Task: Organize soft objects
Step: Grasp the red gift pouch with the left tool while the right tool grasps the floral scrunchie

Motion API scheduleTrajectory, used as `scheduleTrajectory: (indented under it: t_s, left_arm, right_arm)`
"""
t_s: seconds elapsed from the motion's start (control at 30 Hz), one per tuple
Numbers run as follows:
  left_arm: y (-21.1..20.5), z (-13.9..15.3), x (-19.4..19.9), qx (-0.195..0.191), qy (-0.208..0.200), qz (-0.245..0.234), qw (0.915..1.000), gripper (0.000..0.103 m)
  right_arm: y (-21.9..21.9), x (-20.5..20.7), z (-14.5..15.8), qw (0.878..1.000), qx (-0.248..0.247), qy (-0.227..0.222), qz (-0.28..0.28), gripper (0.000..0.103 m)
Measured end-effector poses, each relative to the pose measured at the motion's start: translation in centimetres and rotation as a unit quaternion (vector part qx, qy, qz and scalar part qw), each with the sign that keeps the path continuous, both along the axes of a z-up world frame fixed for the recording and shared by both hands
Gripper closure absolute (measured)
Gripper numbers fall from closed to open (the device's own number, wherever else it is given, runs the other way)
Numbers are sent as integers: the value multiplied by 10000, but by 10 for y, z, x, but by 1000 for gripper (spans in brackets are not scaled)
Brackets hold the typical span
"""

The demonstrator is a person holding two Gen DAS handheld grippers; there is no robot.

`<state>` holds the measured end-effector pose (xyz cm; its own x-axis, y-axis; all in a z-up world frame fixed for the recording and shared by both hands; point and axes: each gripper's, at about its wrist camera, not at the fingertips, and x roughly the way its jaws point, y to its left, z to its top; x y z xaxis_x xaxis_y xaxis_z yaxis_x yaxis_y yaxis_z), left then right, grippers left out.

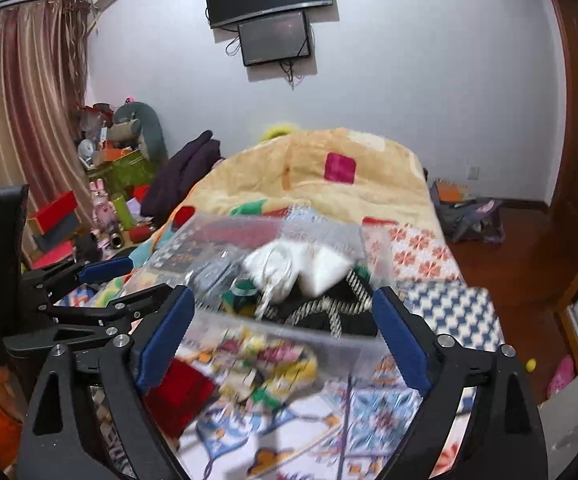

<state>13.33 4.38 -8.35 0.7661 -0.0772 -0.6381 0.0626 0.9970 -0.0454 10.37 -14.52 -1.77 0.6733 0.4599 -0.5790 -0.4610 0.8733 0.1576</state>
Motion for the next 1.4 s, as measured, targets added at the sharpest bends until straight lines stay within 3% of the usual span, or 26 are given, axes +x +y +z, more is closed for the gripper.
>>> scheduleTrajectory:
  t_s: [0.27,0.43,0.5,0.57,0.7,0.73,0.77,0.8,0.83,0.87,1.03,1.4]
  left_arm:
    - [-1,-48,-26,-137,454,23,9989,21]
    - [-5,-49,-30,-84,402,-15,9992,21]
    - [-5,-53,-27,-137,501,-4,9987,25]
    - [-4,-60,-23,-254,712,-19,9971,34]
    - [-8,-65,-21,-219,814,1,9964,53]
    - [-9,-65,-21,-224,826,-32,9963,62]
    - [-11,-65,-22,-219,832,-52,9963,66]
    - [-12,-65,-23,-203,822,-63,9964,70]
    - [-14,-66,-24,-192,806,-74,9965,84]
    - [-15,-66,-24,-179,817,-108,9964,87]
    - [-18,-62,-32,-119,653,-119,9977,89]
    - [-12,-25,-47,-142,45,-20,9999,90]
  right_arm:
    - [11,5,-59,9949,-328,949,93,12]
    - [15,15,-79,9909,-311,1311,43,12]
    - [19,17,-82,9900,-300,1371,104,15]
    - [25,18,-86,9890,-384,1412,197,29]
    - [34,17,-88,9888,-542,1360,303,55]
    - [35,15,-88,9888,-534,1351,339,64]
    - [35,14,-88,9888,-517,1348,373,76]
    - [35,13,-87,9889,-506,1341,380,79]
    - [34,12,-87,9894,-492,1315,383,81]
    - [33,11,-86,9901,-473,1267,387,85]
    - [24,1,-79,9930,-398,1044,388,90]
    - [9,-21,-45,9975,-31,563,428,90]
